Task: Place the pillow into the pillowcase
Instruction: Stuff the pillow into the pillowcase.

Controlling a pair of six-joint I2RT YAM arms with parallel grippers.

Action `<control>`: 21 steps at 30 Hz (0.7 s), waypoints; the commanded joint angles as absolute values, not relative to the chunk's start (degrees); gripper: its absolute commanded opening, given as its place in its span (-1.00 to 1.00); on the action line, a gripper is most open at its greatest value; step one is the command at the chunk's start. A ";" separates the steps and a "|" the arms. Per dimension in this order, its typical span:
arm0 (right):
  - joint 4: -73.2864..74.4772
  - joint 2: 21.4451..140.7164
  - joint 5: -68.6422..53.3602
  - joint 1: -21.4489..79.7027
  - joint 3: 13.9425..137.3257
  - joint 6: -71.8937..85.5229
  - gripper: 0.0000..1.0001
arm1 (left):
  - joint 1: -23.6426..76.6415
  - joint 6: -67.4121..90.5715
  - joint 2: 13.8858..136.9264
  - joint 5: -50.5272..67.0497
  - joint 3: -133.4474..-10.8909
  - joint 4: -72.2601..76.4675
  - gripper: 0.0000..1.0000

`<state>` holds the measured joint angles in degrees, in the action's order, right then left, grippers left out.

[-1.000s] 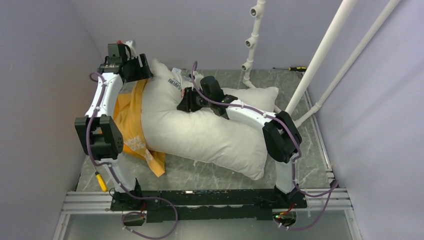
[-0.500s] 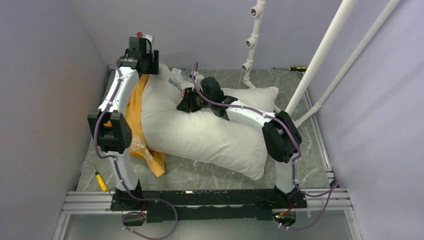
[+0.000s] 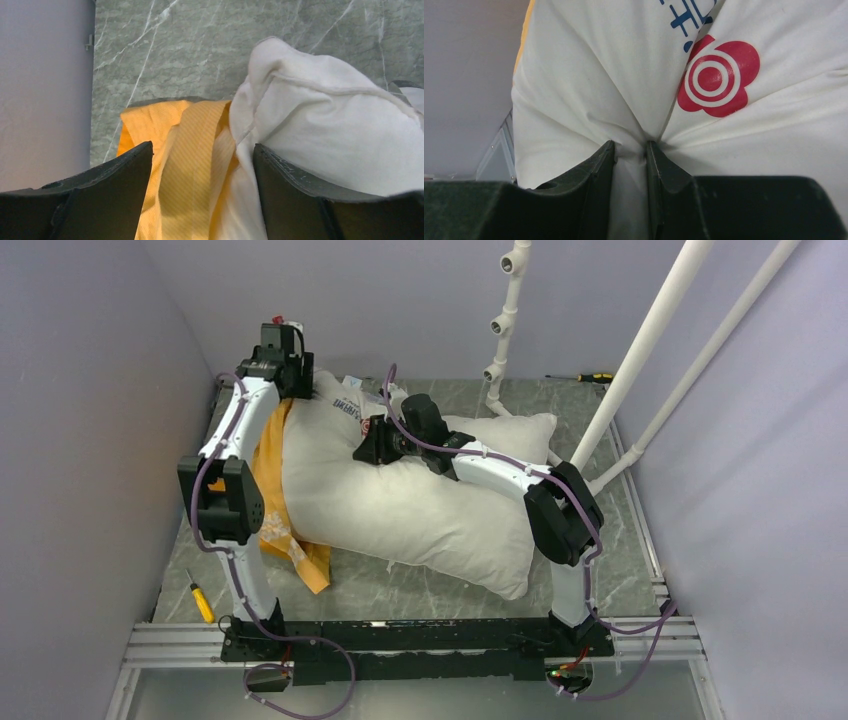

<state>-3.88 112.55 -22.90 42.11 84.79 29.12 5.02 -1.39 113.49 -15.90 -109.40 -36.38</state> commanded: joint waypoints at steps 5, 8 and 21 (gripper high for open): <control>12.56 117.68 -29.24 45.86 80.64 30.49 -0.36 | 0.11 2.21 107.65 -10.67 -107.75 -35.65 0.28; 12.38 117.52 -29.19 45.80 80.43 30.67 -0.36 | 0.09 2.74 108.78 -8.71 -108.17 -36.15 0.07; 14.67 114.57 -27.68 45.79 82.87 29.51 -0.28 | -6.19 7.30 108.33 7.62 -107.49 -35.77 -0.97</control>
<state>-2.85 112.38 -23.03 42.22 85.23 29.10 -4.14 5.28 110.52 0.95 -107.72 -37.26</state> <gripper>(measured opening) 0.350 0.158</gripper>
